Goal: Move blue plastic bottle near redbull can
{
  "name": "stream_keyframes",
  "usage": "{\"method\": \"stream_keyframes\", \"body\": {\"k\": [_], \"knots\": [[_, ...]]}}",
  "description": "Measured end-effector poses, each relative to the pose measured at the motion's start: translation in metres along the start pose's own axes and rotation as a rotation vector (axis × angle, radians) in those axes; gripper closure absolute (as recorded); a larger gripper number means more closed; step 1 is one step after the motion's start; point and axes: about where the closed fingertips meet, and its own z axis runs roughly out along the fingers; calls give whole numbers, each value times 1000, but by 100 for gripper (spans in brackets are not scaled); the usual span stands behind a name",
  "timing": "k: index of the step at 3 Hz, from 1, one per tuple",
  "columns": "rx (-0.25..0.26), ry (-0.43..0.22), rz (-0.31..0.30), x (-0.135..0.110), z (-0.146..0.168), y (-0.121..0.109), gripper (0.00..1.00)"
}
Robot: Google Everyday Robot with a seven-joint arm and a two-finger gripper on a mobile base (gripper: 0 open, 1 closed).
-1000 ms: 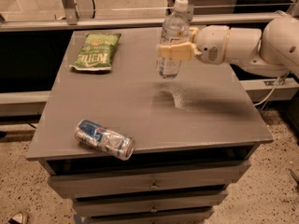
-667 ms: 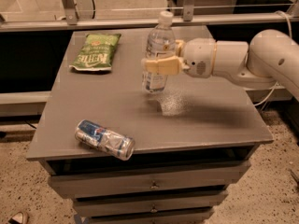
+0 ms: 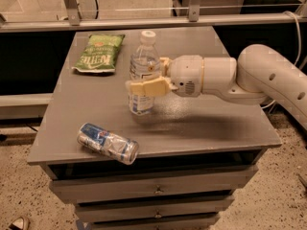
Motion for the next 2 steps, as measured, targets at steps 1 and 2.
{"method": "stream_keyframes", "body": {"k": [1,2], "knots": [[-52,12,-16,9,16,21,100],[-74,27,-38,16,23,30,100]]}}
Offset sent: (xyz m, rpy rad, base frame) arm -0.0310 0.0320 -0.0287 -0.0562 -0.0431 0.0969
